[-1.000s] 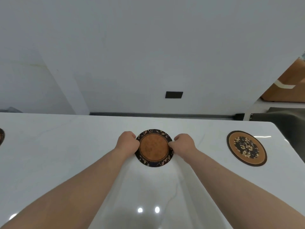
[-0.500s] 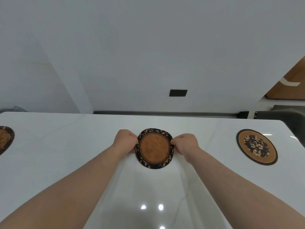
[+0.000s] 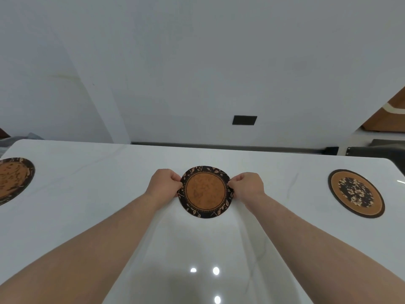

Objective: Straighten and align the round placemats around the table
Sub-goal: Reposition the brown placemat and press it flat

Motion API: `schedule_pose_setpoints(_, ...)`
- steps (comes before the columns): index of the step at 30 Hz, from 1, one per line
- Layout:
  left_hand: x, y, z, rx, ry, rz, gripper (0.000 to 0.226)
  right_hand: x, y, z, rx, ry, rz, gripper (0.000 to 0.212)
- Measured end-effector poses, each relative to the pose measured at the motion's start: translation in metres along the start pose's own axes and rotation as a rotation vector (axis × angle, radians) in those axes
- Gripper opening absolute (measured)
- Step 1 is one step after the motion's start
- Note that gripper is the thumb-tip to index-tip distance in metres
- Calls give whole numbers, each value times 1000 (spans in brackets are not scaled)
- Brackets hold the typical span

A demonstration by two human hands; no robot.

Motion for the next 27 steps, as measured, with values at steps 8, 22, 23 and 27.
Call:
schedule_pose_setpoints(8, 0, 13, -37, -420, -956, 24, 122, -2, 24, 25, 517, 676, -391, 124)
schedule_pose_setpoints(22, -8, 12, -36, -464, -881, 170, 106, -2, 22, 27, 576, 682, -305, 116)
schedule_pose_setpoints(23, -8, 12, -36, -462, -883, 170, 106, -1, 22, 26, 572, 683, -311, 115)
schedule_pose_setpoints(27, -7, 11, -32, -427, -919, 130, 107, 0, 23, 19, 552, 713, -370, 114)
Point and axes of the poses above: each hand's wrist, its own y-axis away from the middle knuckle, its own x-axis out of the back of the hand, z = x × y, the point moved 2 cm from there along -y, towards the middle knuckle, and after that the axes turned 12 degrees about x, right-handed, at the moved point
